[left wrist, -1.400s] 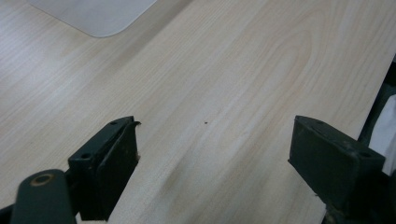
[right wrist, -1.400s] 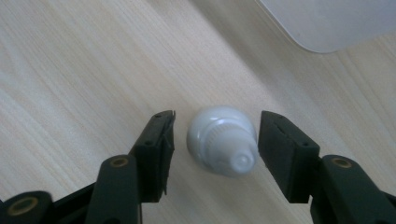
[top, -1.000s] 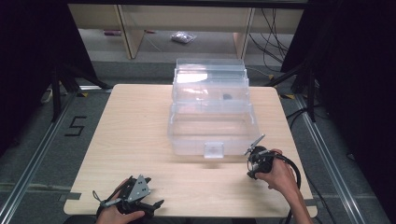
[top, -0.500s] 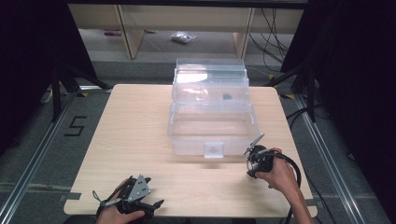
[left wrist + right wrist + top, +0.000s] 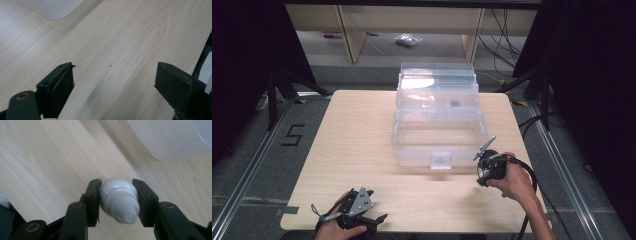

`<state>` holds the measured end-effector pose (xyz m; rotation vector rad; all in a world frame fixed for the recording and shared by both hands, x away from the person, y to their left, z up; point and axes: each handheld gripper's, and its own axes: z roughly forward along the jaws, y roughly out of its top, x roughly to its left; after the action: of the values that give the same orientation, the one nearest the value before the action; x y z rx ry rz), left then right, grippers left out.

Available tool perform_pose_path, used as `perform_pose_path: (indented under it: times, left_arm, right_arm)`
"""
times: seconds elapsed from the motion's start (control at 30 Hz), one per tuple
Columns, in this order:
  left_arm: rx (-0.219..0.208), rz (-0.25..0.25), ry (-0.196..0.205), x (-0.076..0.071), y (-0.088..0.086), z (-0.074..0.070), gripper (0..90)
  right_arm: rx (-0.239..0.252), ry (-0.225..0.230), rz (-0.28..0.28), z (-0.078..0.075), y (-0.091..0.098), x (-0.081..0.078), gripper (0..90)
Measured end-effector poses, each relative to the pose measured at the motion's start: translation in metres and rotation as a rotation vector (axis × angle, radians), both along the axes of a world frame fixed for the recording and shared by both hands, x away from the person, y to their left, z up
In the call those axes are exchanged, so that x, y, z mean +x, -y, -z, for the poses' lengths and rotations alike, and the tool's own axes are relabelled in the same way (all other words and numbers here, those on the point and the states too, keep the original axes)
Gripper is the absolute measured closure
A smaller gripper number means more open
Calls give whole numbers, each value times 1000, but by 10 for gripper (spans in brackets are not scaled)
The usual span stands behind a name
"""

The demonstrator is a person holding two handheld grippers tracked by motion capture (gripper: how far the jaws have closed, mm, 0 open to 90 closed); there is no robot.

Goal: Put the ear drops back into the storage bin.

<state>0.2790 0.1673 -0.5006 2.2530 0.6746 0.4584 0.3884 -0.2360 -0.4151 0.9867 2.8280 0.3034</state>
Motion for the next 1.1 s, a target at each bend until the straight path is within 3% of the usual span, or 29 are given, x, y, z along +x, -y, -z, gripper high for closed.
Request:
perform_pose_path:
  times: [0.03,0.27,0.3,0.43,0.5,0.6,0.67,0.7,0.87,0.9,0.93,0.97,1.03,1.1]
  left_arm:
    - [1,16,13,0,0,0,149]
    - [7,16,4,1,-1,0,150]
    - [5,11,12,2,0,0,150]
    - [9,11,9,1,-1,0,150]
    - [-18,13,1,1,0,0,149]
    - [9,10,10,1,-1,0,150]
    - [-18,14,1,1,0,0,150]
    - [-14,13,-1,1,0,0,150]
    - [-20,13,2,1,0,0,150]
    - [-13,10,2,0,0,0,150]
    - [-8,3,-6,0,0,0,150]
    - [2,11,8,1,-1,0,150]
    - [-22,12,5,1,0,0,150]
    - [-4,11,4,0,0,0,150]
  right_arm:
    - [1,-4,-3,-1,1,1,601]
    - [-9,-15,6,-10,2,6,601]
    - [-13,-8,-22,-11,3,8,601]
    - [-12,-8,-22,-19,3,10,601]
    - [-12,-12,-15,-23,1,10,601]
    - [-13,-5,-23,-31,-1,12,601]
    - [-6,-11,-27,-35,-2,13,601]
    - [-7,-2,-48,-37,-2,15,601]
    - [-4,-7,-37,-46,-6,16,601]
    - [-5,2,-60,-48,-6,18,601]
    - [-8,0,-36,-51,-7,18,601]
    - [-12,3,-39,-53,-7,18,601]
    - [-13,9,-42,-58,-7,21,601]
    - [-15,14,-34,-62,-7,23,601]
